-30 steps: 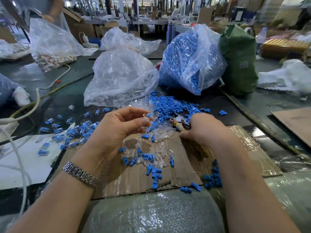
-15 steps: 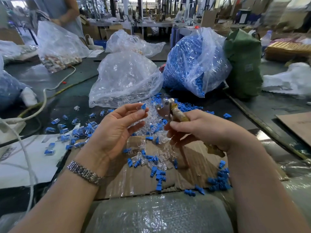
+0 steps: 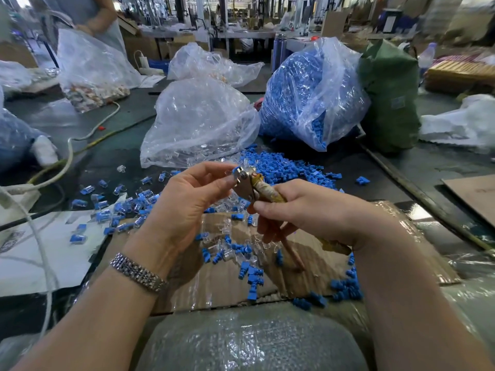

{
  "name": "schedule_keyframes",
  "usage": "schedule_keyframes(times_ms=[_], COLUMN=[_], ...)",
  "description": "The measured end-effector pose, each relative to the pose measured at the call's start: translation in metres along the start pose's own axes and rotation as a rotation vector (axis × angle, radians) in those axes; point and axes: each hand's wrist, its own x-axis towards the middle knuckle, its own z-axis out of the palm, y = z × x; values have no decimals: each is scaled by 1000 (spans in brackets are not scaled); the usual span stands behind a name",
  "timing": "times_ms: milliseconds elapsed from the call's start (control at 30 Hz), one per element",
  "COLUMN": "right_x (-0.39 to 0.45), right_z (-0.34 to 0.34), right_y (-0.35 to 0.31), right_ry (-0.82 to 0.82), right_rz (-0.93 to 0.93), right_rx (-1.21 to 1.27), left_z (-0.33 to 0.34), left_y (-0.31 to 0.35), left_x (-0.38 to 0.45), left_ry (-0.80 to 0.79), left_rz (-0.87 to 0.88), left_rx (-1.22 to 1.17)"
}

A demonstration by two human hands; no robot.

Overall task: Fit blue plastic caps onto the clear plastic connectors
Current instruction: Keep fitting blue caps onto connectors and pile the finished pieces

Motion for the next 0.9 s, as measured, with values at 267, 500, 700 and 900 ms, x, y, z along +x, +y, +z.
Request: schedule_keyframes(times_ms=[267,500,700,900], right_x=[5,3,11,19], right_z=[8,-2,-25,-12], right_y=[-4,-3,20,29], right_ry=[81,72,447,483], right_rz=[12,57,294,458], right_rx=[-40,5,-368,-539], left_z=[2,-4,-26,-28], left_y=[1,3,1,5], left_x=[-2,-2,0,-4], left_ry=[78,138,449,471], left_rz=[73,98,61,-45], left_rx=[129,241,920,1344])
